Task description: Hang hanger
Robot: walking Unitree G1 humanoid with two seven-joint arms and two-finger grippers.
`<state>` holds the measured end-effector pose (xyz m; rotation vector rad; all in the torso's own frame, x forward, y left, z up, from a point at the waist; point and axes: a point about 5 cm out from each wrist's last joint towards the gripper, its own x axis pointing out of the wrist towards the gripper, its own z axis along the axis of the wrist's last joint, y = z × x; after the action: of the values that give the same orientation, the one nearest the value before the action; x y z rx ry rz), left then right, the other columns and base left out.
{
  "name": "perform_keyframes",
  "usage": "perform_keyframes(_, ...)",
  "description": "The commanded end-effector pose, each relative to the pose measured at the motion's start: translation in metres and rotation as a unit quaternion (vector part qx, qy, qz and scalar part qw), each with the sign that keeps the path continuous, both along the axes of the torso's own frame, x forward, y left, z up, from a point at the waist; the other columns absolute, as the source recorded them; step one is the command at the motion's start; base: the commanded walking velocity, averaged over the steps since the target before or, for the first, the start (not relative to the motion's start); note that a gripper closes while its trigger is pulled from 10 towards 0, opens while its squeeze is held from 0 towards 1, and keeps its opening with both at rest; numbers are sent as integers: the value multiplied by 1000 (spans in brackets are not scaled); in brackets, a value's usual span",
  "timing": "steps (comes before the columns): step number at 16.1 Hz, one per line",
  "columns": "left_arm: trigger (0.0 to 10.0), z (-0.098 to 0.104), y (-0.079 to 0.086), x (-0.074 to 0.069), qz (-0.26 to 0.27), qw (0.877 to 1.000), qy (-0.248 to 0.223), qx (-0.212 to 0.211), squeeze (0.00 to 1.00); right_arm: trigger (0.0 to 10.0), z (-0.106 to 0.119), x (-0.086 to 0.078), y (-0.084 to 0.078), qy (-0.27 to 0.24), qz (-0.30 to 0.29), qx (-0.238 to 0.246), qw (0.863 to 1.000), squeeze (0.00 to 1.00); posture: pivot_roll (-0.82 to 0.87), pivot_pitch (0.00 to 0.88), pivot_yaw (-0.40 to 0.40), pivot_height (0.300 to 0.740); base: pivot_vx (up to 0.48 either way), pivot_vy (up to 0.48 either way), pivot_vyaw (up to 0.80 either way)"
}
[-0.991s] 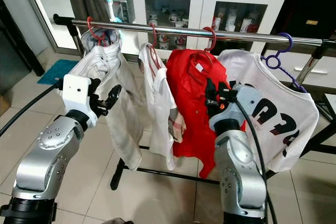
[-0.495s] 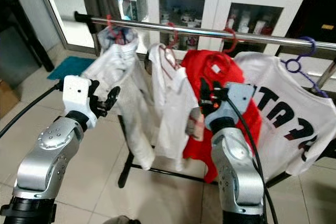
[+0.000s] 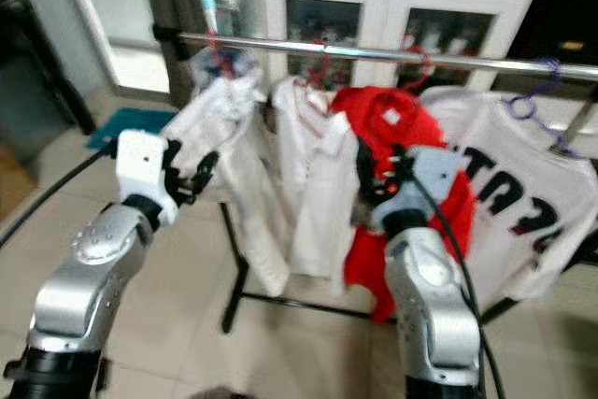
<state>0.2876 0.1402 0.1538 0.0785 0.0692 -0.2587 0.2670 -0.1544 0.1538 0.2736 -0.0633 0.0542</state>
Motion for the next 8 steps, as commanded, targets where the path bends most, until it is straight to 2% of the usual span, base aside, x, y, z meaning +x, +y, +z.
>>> perform_keyframes(1,10000,3,2,2,1,1000,-4,6,0,10000,-2,-2,1,10,-1,18,1000,1000,-73,0,61,740,0,390,0)
perform_keyframes(3,10000,4,2,2,-1,1000,-5,9,0,10000,-5,-3,3,11,9,23,1000,1000,-72,0,63,740,0,390,0)
perform_keyframes(5,10000,4,2,2,-2,1000,-5,10,0,10000,-3,-2,2,-1,-2,3,1000,1000,-74,0,64,740,0,390,0)
perform_keyframes(7,10000,2,2,1,-5,1000,2,-5,8,10000,-1,-3,6,-10,17,3,1000,1000,-75,0,64,740,0,328,0)
perform_keyframes(8,10000,2,2,1,-4,1000,3,-8,698,10000,0,-3,7,-10,18,-1,1000,1000,-76,0,64,740,0,0,0)
